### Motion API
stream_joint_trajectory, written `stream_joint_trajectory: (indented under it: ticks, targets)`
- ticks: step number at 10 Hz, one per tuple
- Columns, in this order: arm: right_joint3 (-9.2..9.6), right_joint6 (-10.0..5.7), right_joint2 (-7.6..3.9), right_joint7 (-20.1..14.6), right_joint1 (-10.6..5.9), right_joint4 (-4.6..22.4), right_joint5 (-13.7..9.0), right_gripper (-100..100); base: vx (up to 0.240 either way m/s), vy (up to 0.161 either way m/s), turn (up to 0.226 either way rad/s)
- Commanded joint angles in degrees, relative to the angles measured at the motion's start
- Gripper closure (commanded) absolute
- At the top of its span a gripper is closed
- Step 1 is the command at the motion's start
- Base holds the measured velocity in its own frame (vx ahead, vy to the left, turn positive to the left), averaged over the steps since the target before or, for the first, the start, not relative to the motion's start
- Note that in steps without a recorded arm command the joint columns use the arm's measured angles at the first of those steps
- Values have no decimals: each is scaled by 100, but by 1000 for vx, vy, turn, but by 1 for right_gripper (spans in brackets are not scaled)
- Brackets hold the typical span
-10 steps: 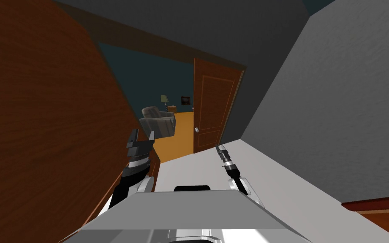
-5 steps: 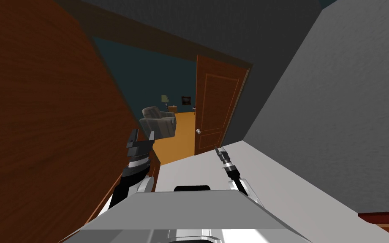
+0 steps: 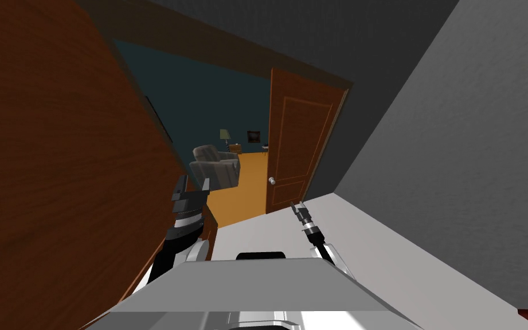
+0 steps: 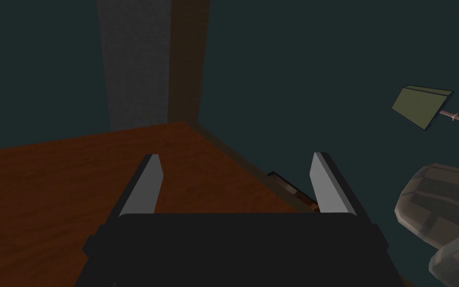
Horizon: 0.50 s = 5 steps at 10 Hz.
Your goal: Pull the door open
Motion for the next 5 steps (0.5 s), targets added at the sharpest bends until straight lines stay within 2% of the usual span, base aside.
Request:
stream_joint_trajectory:
  ticks: [1,5]
  targets:
    - [-32,-74,-17,144,-57,186,64,-100,115,44,15]
    - [-118,-263,-38,540,-219,707,248,-100,128,36,21]
